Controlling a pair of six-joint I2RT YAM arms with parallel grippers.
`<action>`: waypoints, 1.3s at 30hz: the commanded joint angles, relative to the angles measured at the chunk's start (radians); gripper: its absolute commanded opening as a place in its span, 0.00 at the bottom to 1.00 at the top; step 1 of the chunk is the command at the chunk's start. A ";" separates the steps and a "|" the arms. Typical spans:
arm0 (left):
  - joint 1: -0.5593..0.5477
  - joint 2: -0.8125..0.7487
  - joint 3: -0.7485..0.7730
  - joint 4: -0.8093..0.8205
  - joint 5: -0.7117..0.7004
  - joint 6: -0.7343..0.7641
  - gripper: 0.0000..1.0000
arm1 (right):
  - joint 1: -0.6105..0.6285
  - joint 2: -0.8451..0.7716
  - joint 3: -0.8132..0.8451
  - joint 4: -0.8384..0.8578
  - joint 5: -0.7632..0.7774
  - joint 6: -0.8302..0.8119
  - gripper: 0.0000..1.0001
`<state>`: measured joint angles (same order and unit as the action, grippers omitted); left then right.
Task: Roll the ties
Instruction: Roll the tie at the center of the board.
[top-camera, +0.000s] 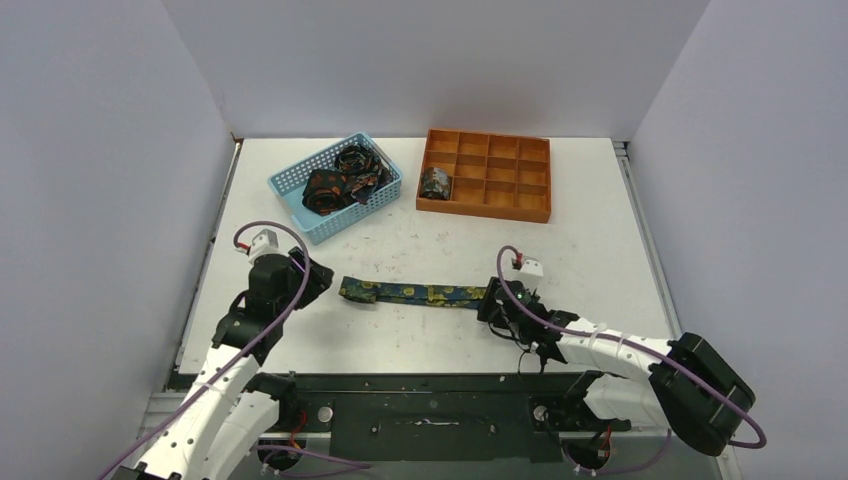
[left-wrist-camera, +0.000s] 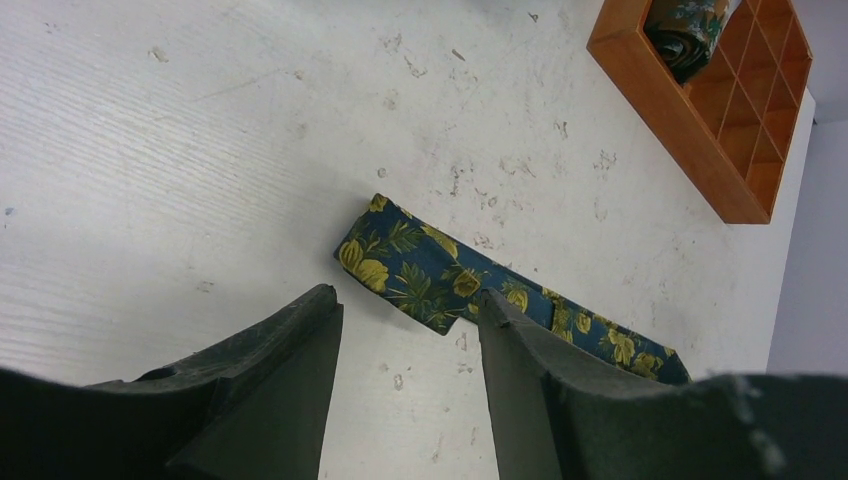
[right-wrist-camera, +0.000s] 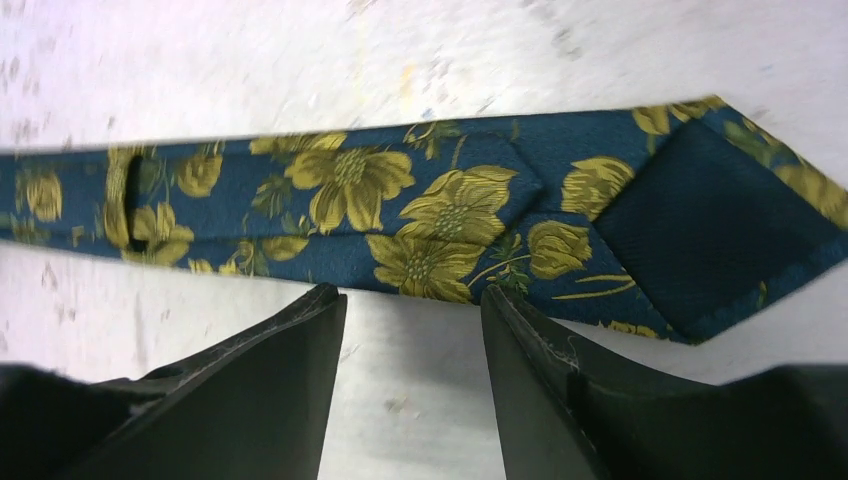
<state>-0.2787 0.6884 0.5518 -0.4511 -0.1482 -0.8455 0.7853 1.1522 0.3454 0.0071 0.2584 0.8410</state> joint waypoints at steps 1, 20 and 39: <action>0.009 -0.016 -0.015 0.059 0.038 -0.002 0.50 | -0.110 0.007 -0.026 0.030 -0.005 0.041 0.55; 0.022 0.023 -0.148 0.216 0.159 -0.076 0.96 | -0.016 0.125 0.234 0.104 -0.165 -0.186 0.62; 0.032 0.164 -0.152 0.272 0.171 -0.090 0.87 | 0.041 0.616 0.428 0.589 -0.601 0.087 0.67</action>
<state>-0.2535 0.8639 0.3561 -0.2081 0.0425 -0.9401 0.8406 1.7348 0.7708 0.3950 -0.2737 0.8219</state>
